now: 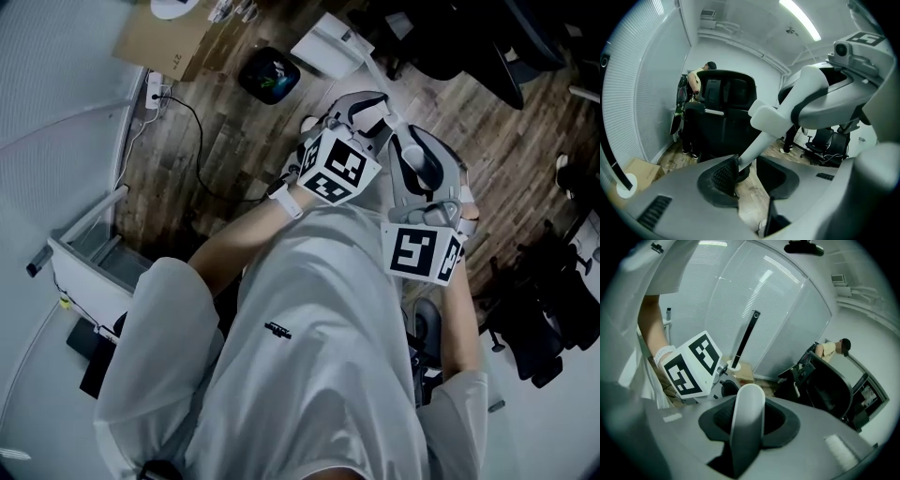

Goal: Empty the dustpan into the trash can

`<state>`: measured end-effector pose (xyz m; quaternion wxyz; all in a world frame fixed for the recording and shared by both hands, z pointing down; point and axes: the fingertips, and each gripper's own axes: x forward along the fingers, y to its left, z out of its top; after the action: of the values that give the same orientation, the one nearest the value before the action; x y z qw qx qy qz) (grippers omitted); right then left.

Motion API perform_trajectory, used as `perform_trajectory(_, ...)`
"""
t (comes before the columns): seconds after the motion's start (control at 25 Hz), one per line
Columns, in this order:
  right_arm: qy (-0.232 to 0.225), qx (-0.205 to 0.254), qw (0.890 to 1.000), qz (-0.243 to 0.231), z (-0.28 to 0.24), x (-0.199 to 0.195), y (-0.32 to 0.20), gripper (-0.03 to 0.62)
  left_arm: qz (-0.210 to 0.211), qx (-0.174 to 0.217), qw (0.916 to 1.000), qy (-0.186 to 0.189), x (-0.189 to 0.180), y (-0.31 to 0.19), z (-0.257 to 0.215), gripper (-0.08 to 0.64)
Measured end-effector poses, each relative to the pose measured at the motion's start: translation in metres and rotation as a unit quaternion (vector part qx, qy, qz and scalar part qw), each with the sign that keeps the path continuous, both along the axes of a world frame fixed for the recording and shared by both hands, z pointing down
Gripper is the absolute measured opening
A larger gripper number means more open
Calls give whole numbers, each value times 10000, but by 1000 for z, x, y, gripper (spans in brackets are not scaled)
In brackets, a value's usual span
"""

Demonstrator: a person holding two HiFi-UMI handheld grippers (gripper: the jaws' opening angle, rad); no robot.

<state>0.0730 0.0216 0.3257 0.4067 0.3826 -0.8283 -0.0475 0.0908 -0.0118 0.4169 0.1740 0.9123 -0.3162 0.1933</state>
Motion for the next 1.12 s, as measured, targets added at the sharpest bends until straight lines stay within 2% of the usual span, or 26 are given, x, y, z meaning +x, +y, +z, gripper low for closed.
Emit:
perform_trajectory(0.2, -83, -183, 9984, 532, 18, 19, -3, 117, 80, -258, 9995, 191, 19, 5, 20, 123)
perform_trajectory(0.32, -176, -278, 9965, 763, 25, 28, -4, 117, 271, -344, 9990, 113, 29, 10, 29, 124)
perform_trajectory(0.48, -372, -456, 9919, 1130, 34, 47, -6, 118, 437, -239, 9988, -23, 33, 17, 31, 112)
perform_trajectory(0.72, -743, -805, 9741, 1976, 54, 89, -3, 117, 248, -73, 9996, -90, 14, 13, 17, 51)
perform_trajectory(0.96, -804, -1055, 9579, 2544, 87, 122, 9, 117, -33, 142, 9998, -116, -3, 6, -5, 8)
perform_trajectory(1.04, -839, -1185, 9498, 2770, 104, 129, 13, 117, -141, 178, 9997, -125, -14, 6, -12, 8)
perform_trajectory(1.12, -959, -1350, 9373, 3067, 123, 137, 13, 117, -243, 158, 9995, -143, -24, 6, -18, 6)
